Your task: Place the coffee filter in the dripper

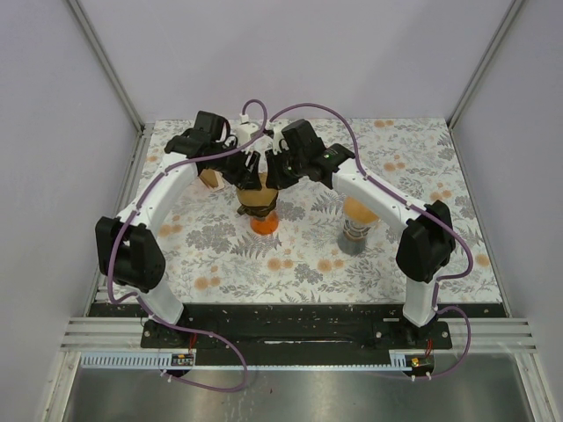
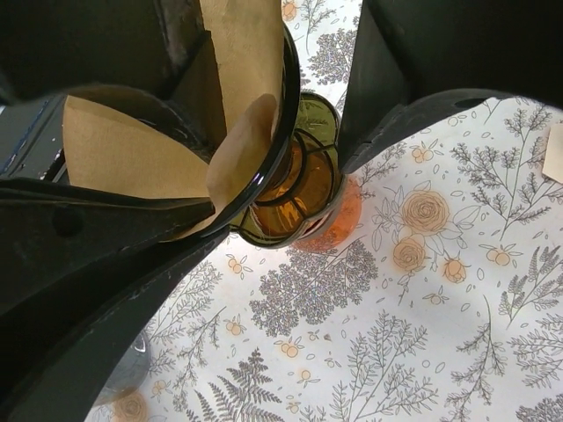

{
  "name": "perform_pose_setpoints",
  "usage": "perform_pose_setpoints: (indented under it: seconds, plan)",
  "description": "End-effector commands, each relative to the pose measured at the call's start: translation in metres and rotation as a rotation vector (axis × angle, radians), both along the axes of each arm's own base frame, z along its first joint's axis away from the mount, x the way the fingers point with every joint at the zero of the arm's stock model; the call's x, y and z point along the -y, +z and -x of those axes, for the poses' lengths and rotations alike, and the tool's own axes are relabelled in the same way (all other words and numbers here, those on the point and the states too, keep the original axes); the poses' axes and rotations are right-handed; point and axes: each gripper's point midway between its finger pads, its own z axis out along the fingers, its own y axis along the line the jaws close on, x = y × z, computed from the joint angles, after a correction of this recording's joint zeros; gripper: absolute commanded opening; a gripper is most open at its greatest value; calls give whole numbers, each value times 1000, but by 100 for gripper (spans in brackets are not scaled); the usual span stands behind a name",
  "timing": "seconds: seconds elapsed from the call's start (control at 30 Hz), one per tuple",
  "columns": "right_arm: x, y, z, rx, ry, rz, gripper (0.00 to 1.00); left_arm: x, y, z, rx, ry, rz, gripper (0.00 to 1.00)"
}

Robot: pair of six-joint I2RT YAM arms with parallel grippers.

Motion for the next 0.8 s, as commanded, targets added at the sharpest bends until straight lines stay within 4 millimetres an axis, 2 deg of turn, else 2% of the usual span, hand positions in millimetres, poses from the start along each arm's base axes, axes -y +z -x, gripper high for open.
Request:
perform_pose_setpoints:
  seconds: [0.0,0.1,0.2,0.47,0.77]
  plan:
    - [-2,15,3,18,11,-17,14,0,43,-15,91,8,76,57]
    - [-1,16,2,20,8,-11,15,-8,54,-16,62,13,118,58]
    - [-1,17,2,22,9,-11,22,-14,60,-13,40,9,136,61]
    - [-5,28,2,31,25,-26,49,-30,39,-12,13,66,55,61]
    - [-6,47,-3,89,40,-35,62,-34,47,-9,29,87,55,60]
